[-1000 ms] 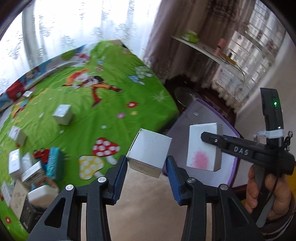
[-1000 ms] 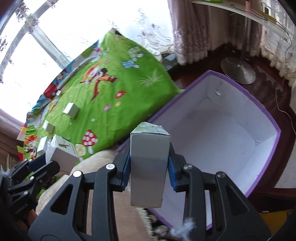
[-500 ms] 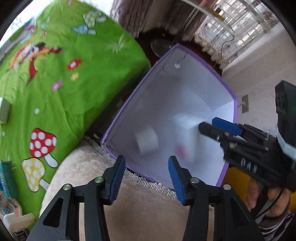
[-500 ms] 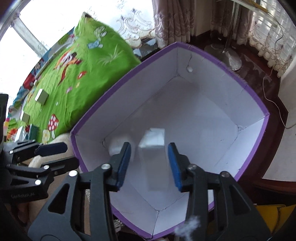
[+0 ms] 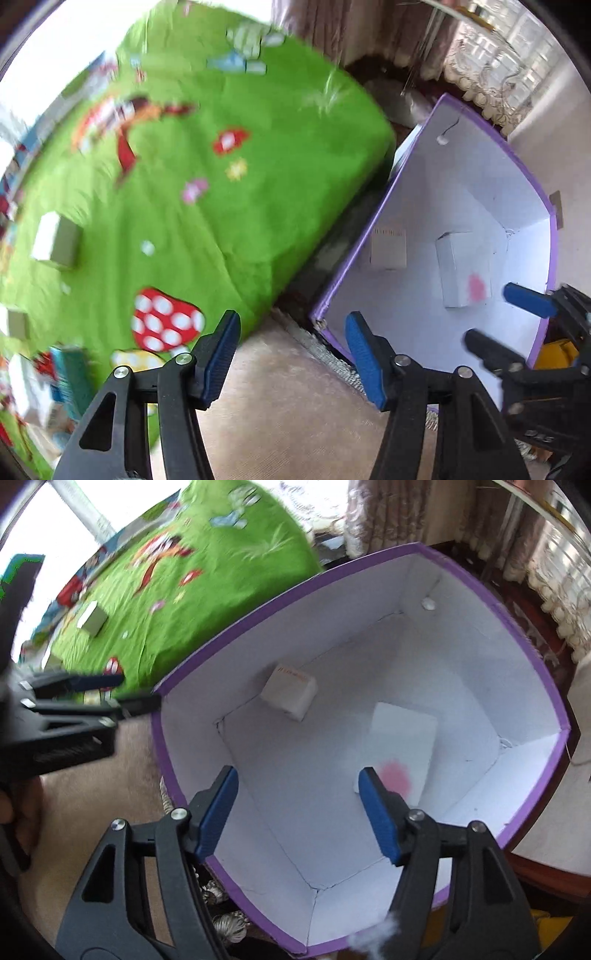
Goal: Organize rigid objects
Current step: 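Withdraw both tools from the purple-rimmed box back over the bed, then grasp the white rounded plastic case with the right gripper, then grasp the black DORMI box with the left gripper while the right holds the white case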
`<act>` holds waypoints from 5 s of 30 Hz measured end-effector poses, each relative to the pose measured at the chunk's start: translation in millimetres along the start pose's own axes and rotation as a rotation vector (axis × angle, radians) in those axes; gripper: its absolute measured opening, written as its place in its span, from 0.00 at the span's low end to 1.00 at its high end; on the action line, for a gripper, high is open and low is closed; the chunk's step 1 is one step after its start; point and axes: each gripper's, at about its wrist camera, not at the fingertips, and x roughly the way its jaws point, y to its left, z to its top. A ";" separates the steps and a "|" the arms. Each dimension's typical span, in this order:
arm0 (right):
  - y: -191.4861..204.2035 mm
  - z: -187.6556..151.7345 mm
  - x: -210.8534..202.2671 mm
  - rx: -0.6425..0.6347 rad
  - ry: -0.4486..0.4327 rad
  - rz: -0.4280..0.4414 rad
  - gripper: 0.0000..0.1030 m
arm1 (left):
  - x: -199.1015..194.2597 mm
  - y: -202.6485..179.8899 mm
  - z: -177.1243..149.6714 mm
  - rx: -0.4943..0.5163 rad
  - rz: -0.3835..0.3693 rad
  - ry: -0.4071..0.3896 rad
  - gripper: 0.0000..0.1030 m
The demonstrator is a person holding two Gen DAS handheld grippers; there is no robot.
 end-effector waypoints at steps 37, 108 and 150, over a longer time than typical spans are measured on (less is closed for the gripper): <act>176.2 8.3 -65.9 -0.374 -0.156 0.191 0.73 | -154.7 133.8 -172.8 -0.475 0.192 -0.497 0.63; 330.1 24.6 11.5 -0.350 0.026 0.211 0.66 | -109.7 247.1 -280.8 -1.160 -0.035 -0.262 0.85; 257.1 15.7 -42.8 -0.362 -0.180 0.206 0.66 | -81.8 239.2 -236.6 -1.149 0.066 -0.110 0.55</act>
